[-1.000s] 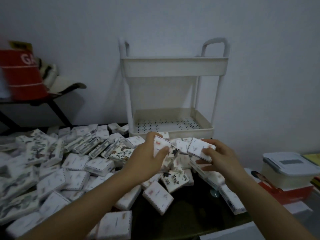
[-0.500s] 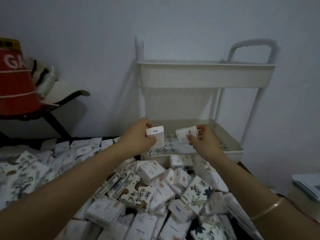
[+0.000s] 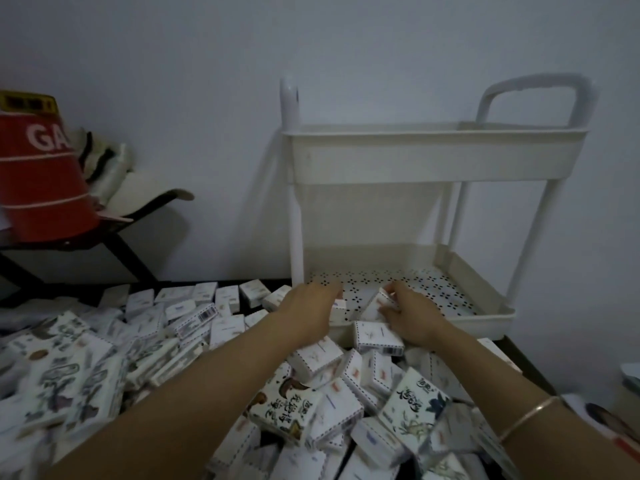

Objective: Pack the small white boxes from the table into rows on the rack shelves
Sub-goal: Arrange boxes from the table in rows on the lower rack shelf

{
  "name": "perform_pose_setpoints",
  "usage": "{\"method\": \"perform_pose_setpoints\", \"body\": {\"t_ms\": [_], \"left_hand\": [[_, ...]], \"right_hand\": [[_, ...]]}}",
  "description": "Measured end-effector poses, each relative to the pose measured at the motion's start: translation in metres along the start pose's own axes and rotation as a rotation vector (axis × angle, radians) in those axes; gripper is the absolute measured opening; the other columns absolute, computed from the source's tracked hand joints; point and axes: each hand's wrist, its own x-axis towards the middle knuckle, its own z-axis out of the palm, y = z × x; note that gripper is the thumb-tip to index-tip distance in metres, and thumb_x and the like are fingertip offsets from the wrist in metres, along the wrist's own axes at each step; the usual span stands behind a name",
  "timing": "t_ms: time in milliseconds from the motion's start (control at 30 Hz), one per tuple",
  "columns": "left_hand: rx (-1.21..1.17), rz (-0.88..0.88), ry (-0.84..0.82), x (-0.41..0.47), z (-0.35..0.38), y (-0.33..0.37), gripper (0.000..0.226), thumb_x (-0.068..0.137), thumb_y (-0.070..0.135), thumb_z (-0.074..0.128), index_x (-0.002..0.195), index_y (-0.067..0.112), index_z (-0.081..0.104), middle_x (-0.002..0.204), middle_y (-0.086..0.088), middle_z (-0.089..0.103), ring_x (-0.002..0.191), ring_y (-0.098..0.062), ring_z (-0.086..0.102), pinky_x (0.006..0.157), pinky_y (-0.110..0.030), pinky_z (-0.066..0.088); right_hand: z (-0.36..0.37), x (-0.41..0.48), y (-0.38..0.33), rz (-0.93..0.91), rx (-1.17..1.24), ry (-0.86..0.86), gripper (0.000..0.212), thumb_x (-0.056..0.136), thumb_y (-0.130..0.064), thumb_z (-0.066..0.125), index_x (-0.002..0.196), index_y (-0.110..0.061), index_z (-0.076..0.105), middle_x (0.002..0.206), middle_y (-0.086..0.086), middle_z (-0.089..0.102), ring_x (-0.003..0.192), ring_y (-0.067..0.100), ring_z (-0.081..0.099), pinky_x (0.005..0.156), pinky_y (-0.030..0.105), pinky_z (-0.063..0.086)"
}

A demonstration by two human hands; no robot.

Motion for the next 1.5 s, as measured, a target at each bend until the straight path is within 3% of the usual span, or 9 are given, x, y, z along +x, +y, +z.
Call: {"method": "perform_pose_setpoints", "body": {"t_ms": [167, 400, 533, 700, 867, 1000, 1200, 1367, 1500], "left_hand": [[-0.013, -0.027, -0.133, 0.001, 0.002, 0.0, 0.034, 0.097, 0.019, 0.045, 0.131, 0.022, 0.046, 0.118, -0.01, 0.058, 0.099, -0.025, 0.053, 0.071, -0.03, 0.037], [0.012, -0.048, -0.161, -0.004, 0.0, 0.004, 0.031, 0.097, 0.023, 0.045, 0.128, 0.025, 0.044, 0.081, 0.006, 0.046, 0.073, -0.013, 0.043, 0.052, -0.026, 0.026], [0.058, -0.057, -0.19, -0.004, -0.002, 0.007, 0.033, 0.096, 0.021, 0.046, 0.13, 0.024, 0.043, 0.103, -0.005, 0.057, 0.08, -0.017, 0.045, 0.057, -0.029, 0.029], [0.1, -0.054, -0.174, -0.007, -0.004, 0.008, 0.032, 0.094, 0.02, 0.049, 0.126, 0.021, 0.044, 0.101, -0.007, 0.057, 0.077, -0.018, 0.046, 0.056, -0.028, 0.032], [0.234, 0.022, -0.095, -0.014, -0.007, 0.005, 0.025, 0.093, 0.017, 0.051, 0.118, 0.018, 0.052, 0.102, -0.005, 0.06, 0.074, -0.015, 0.043, 0.055, -0.028, 0.028], [0.364, 0.114, -0.02, -0.012, -0.006, 0.0, 0.017, 0.091, 0.01, 0.051, 0.102, 0.013, 0.064, 0.107, -0.005, 0.051, 0.092, -0.018, 0.051, 0.062, -0.028, 0.032], [0.262, 0.138, -0.025, -0.018, -0.011, -0.005, 0.026, 0.086, 0.003, 0.053, 0.109, 0.012, 0.061, 0.107, -0.007, 0.057, 0.099, -0.023, 0.056, 0.067, -0.03, 0.036], [0.019, 0.067, 0.04, -0.028, -0.022, -0.009, 0.047, 0.083, 0.001, 0.054, 0.126, 0.018, 0.05, 0.108, -0.003, 0.064, 0.096, -0.022, 0.061, 0.076, -0.035, 0.051], [-0.149, 0.007, 0.095, -0.046, -0.027, -0.018, 0.044, 0.085, 0.0, 0.05, 0.123, 0.022, 0.053, 0.11, 0.006, 0.066, 0.101, -0.016, 0.061, 0.085, -0.038, 0.052]], "right_hand": [[0.001, -0.003, 0.001, -0.028, 0.01, 0.022, 0.033, 0.098, -0.032, 0.051, 0.129, -0.023, 0.044, 0.113, 0.003, 0.066, 0.085, 0.016, 0.056, 0.073, 0.028, 0.043], [0.0, -0.011, 0.009, -0.122, 0.067, 0.008, 0.029, 0.097, -0.032, 0.053, 0.124, -0.023, 0.047, 0.11, 0.001, 0.066, 0.08, 0.014, 0.054, 0.067, 0.026, 0.038], [0.001, -0.013, 0.009, -0.144, 0.033, 0.047, 0.03, 0.097, -0.034, 0.053, 0.124, -0.022, 0.047, 0.109, 0.001, 0.067, 0.077, 0.013, 0.05, 0.066, 0.025, 0.034], [0.003, -0.017, 0.007, -0.113, 0.025, 0.057, 0.03, 0.097, -0.035, 0.053, 0.124, -0.023, 0.048, 0.105, -0.001, 0.068, 0.075, 0.014, 0.052, 0.066, 0.025, 0.035], [-0.001, -0.013, 0.005, -0.072, 0.0, -0.021, 0.031, 0.097, -0.037, 0.053, 0.125, -0.026, 0.048, 0.112, 0.0, 0.067, 0.091, 0.017, 0.061, 0.071, 0.026, 0.038], [-0.005, 0.003, -0.007, -0.059, 0.078, -0.055, 0.035, 0.096, -0.035, 0.055, 0.129, -0.024, 0.051, 0.123, 0.001, 0.062, 0.097, 0.016, 0.057, 0.08, 0.027, 0.044], [-0.002, 0.021, -0.054, -0.207, 0.052, -0.138, 0.037, 0.095, -0.031, 0.059, 0.13, -0.021, 0.056, 0.126, 0.002, 0.062, 0.111, 0.019, 0.057, 0.089, 0.027, 0.045], [0.002, 0.022, -0.073, -0.202, 0.166, -0.336, 0.015, 0.095, -0.02, 0.054, 0.109, -0.018, 0.057, 0.112, 0.001, 0.063, 0.103, 0.02, 0.059, 0.092, 0.035, 0.049], [0.005, 0.02, -0.079, -0.189, 0.223, -0.386, 0.021, 0.095, -0.006, 0.039, 0.095, -0.016, 0.057, 0.093, 0.003, 0.062, 0.092, 0.025, 0.061, 0.092, 0.044, 0.051]]}}
